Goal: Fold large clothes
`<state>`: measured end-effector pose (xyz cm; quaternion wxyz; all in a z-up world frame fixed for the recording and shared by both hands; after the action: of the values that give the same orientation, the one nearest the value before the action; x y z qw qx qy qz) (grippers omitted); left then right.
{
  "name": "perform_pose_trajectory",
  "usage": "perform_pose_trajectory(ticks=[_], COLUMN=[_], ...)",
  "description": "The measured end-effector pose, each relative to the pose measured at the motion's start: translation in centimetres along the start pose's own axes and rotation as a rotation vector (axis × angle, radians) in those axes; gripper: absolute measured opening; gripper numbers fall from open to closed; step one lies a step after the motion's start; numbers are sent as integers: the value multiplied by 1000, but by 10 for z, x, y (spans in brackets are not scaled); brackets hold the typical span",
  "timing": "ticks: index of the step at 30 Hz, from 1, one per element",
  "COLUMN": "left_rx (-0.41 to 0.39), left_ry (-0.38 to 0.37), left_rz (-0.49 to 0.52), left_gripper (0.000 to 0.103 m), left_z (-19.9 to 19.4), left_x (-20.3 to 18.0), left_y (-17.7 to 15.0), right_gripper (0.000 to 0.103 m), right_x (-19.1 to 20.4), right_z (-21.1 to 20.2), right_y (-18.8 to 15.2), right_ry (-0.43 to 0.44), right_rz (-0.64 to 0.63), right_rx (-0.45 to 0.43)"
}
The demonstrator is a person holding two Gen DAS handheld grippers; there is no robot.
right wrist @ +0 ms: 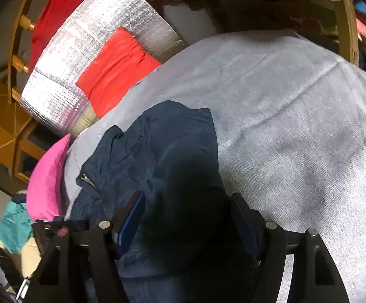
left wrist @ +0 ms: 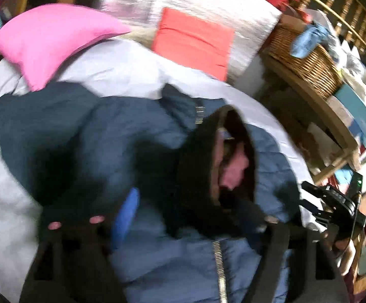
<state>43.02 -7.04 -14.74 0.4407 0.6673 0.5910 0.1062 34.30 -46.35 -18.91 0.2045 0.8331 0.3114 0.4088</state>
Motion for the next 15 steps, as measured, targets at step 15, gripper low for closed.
perform_pose_trajectory(ticks=[15], left_rx=[92], left_ry=[77], left_rz=[-190], left_gripper=[78], left_z=[-5], left_x=[75], left_y=[-11], right_gripper=[41], right_x=[7], right_z=[10], right_y=[-9], right_ry=[-44], right_rz=[-78], right_rx=[-15])
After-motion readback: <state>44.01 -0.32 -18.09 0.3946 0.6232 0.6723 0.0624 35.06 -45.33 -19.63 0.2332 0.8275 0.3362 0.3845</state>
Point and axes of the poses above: each gripper's, at about its wrist camera, not at the fingertips, and z roughly the way its jaws point, x to its left, y to its top, the point moved 2 cm from there along z, roughly the way its jaws point, and after that the axes turned 10 degrees about -x, right-handed, at the moved point
